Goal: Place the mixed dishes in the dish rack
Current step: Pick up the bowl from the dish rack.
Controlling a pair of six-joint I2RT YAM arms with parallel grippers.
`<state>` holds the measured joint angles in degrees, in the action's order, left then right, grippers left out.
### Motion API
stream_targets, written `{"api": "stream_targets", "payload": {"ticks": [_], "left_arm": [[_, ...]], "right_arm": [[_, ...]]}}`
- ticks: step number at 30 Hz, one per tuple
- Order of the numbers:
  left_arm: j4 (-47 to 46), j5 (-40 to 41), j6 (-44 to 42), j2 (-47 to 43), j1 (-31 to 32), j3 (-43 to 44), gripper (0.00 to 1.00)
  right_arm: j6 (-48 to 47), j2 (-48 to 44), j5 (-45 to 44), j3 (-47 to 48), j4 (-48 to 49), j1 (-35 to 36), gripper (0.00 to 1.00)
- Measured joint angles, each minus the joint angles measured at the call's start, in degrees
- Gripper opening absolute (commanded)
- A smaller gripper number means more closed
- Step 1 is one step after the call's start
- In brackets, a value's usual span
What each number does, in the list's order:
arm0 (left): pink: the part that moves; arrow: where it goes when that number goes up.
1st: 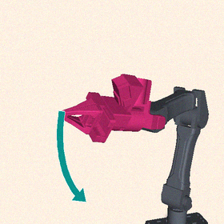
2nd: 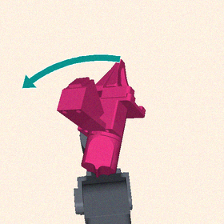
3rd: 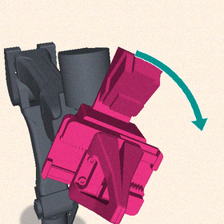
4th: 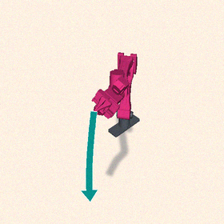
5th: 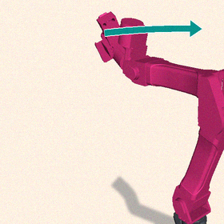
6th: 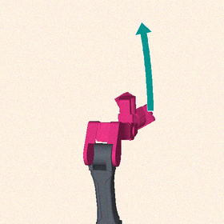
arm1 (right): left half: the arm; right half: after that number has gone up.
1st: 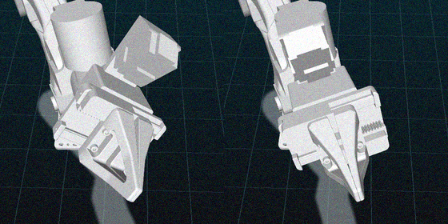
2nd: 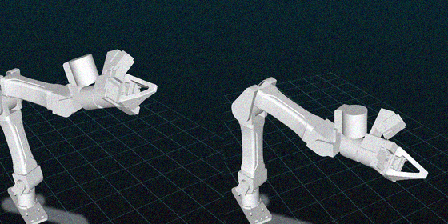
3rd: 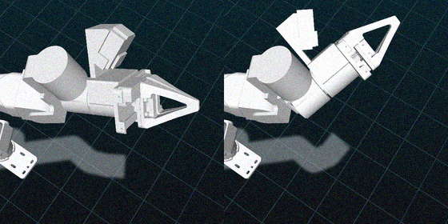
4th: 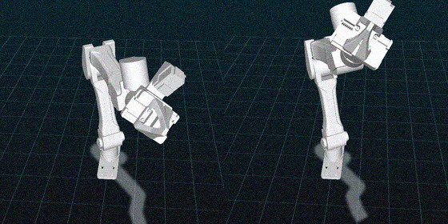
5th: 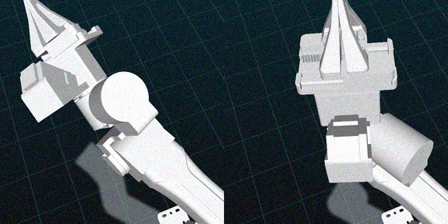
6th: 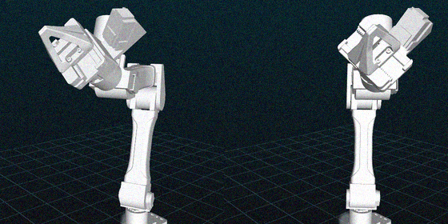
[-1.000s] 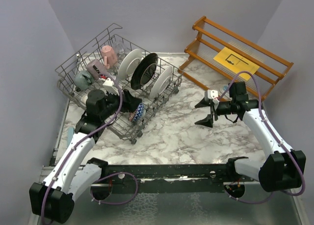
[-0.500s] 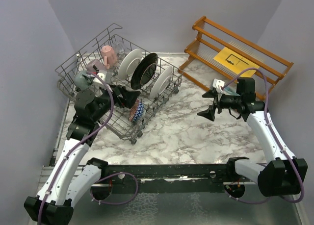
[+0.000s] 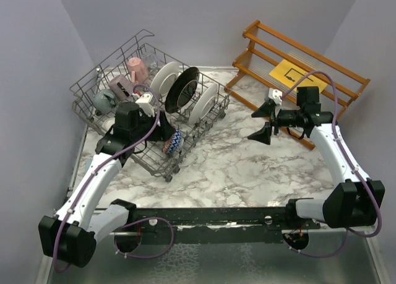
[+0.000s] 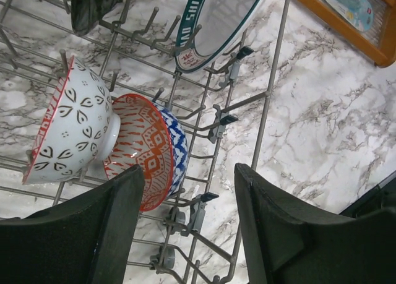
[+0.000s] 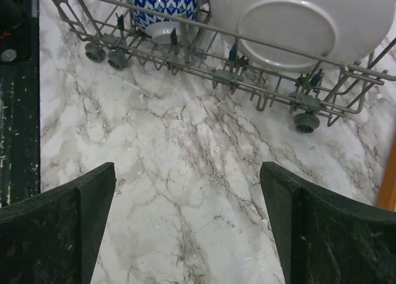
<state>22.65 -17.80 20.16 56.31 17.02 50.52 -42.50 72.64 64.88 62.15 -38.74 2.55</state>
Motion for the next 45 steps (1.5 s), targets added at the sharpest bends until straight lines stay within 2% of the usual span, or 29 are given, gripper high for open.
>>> {"api": "stream_targets", "payload": {"ticks": [3, 10, 24, 26, 28, 29, 30, 32, 36, 45], "left_arm": [[-0.7, -0.9, 1.0, 2.1, 0.0, -0.1, 0.55], [-1.4, -2.6, 1.1, 8.8, 0.0, -0.1, 0.54], [-0.7, -6.8, -2.2, 18.6, 0.0, 2.0, 0.46], [-0.7, -8.0, -2.4, 19.1, 0.0, 2.0, 0.42], [-0.7, -9.3, -2.6, 19.7, -0.3, 2.0, 0.28], [-0.7, -9.9, -2.6, 20.0, -0.5, 2.0, 0.15], [-0.7, -10.5, -2.8, 20.3, -0.7, 2.0, 0.09], [-0.6, -12.4, -2.8, 20.7, -1.8, 2.1, 0.05], [-0.3, -17.5, -2.8, 21.8, -4.1, 2.0, 0.0], [1.8, -25.3, -3.4, 22.2, -7.9, 3.6, 0.0]], "right_arm": [[-0.9, 1.4, 1.2, -0.1, -1.7, 0.0, 1.0], [-3.0, 2.1, 3.7, -0.6, -2.7, 0.0, 1.0], [-5.6, 5.0, 6.0, -0.6, -4.7, 0.0, 1.0], [-5.8, 5.0, 6.2, -0.7, -4.6, 0.0, 1.0], [-5.8, 5.0, 6.3, -1.0, -4.6, 0.0, 1.0], [-5.8, 5.0, 6.4, -1.2, -4.6, 0.0, 1.0], [-5.8, 5.0, 6.4, -1.4, -4.6, 0.0, 1.0], [-5.8, 5.0, 6.4, -1.5, -4.6, 0.0, 1.0], [-5.9, 4.9, 6.4, -1.5, -4.6, 0.0, 1.0], [-6.3, 4.9, 6.4, -1.9, -4.6, 0.0, 1.0]]}}
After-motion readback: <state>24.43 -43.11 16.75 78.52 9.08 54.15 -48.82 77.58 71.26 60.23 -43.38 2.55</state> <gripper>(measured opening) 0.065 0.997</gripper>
